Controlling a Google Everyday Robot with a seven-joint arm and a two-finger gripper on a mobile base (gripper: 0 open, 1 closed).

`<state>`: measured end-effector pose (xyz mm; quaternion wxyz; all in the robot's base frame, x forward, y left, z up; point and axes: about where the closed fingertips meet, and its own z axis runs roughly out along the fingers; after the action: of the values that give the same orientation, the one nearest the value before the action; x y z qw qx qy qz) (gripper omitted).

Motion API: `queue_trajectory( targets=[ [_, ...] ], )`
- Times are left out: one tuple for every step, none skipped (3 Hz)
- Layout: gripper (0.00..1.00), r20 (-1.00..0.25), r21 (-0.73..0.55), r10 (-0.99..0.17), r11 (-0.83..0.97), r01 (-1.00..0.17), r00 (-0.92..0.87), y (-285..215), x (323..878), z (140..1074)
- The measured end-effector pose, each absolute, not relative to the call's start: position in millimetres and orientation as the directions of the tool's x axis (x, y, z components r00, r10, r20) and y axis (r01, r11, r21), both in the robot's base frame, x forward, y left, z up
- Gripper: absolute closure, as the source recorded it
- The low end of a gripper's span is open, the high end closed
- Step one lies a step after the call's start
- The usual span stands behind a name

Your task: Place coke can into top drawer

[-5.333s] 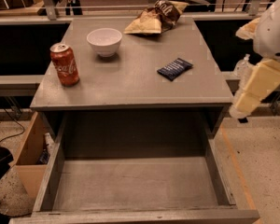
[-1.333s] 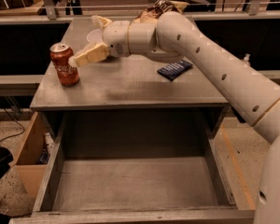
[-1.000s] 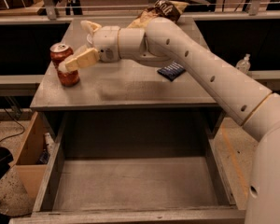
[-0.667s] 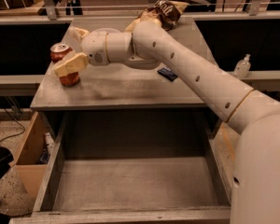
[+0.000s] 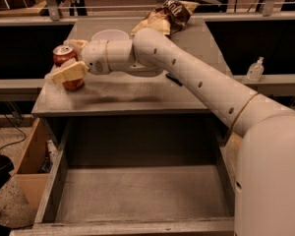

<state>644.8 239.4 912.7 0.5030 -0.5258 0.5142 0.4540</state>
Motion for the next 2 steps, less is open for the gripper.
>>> queue_trajectory(
  targets=[
    [0.48, -0.995, -0.062, -0.083, 0.028, -0.998, 0.060, 242.9, 642.7, 913.3],
    [0.72, -0.995, -0.062, -0.082, 0.024, -0.998, 0.060, 245.2, 641.3, 913.4]
  ],
)
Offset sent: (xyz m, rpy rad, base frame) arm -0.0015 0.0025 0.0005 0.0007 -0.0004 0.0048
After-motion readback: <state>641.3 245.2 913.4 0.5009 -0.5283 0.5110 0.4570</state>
